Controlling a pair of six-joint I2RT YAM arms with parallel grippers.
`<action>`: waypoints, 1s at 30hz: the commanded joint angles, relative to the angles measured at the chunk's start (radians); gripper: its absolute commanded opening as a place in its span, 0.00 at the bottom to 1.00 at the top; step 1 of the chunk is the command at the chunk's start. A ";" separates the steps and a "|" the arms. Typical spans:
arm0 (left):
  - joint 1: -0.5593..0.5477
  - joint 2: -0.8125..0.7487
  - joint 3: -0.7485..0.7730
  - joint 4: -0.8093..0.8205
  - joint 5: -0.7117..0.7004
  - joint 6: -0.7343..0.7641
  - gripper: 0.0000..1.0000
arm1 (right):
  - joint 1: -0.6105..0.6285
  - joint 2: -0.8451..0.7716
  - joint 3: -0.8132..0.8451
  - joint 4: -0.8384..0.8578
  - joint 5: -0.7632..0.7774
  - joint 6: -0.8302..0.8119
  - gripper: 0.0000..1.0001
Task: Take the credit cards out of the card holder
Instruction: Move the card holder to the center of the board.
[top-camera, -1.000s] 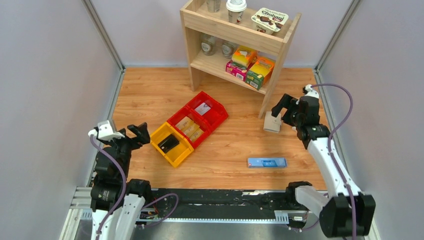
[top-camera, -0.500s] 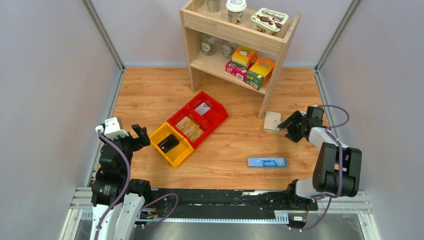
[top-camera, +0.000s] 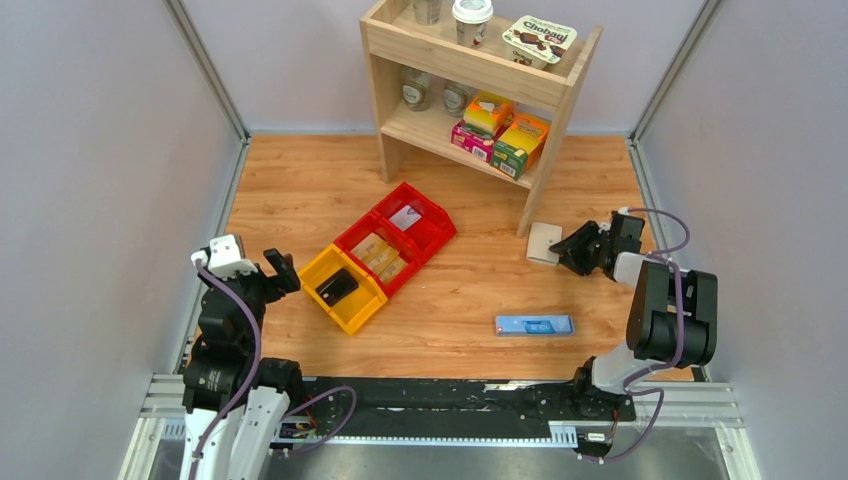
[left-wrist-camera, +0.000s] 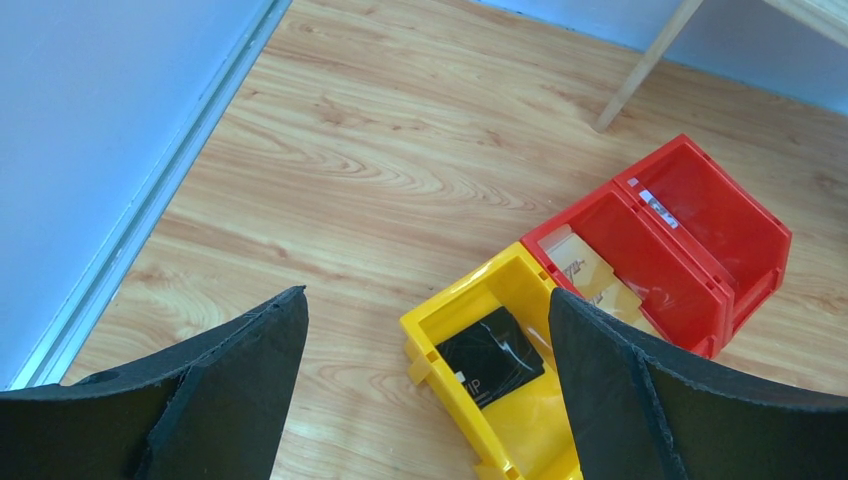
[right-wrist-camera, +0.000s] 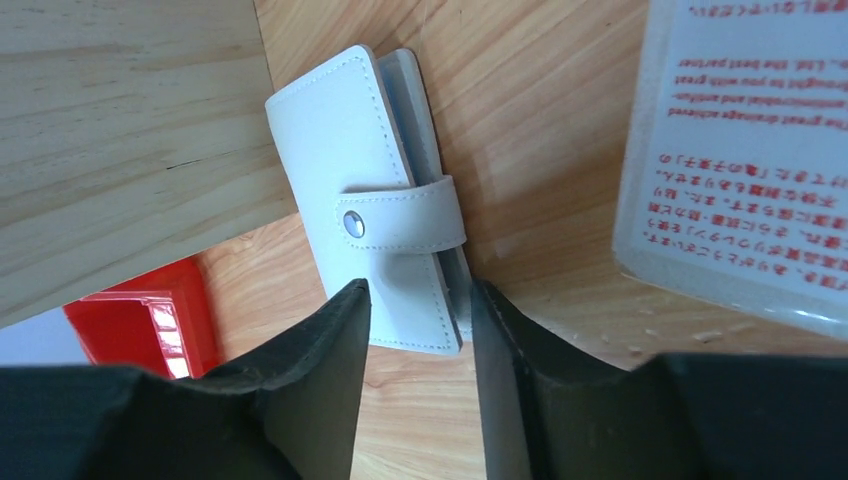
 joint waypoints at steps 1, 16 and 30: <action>0.001 -0.002 0.021 -0.004 -0.019 0.024 0.97 | -0.008 0.020 -0.013 0.114 -0.077 0.014 0.41; 0.000 0.002 0.016 -0.005 -0.038 0.024 0.97 | -0.014 0.024 -0.047 0.230 -0.159 0.083 0.22; 0.000 0.042 0.021 -0.008 -0.017 0.022 0.97 | -0.015 0.106 -0.076 0.350 -0.191 0.143 0.22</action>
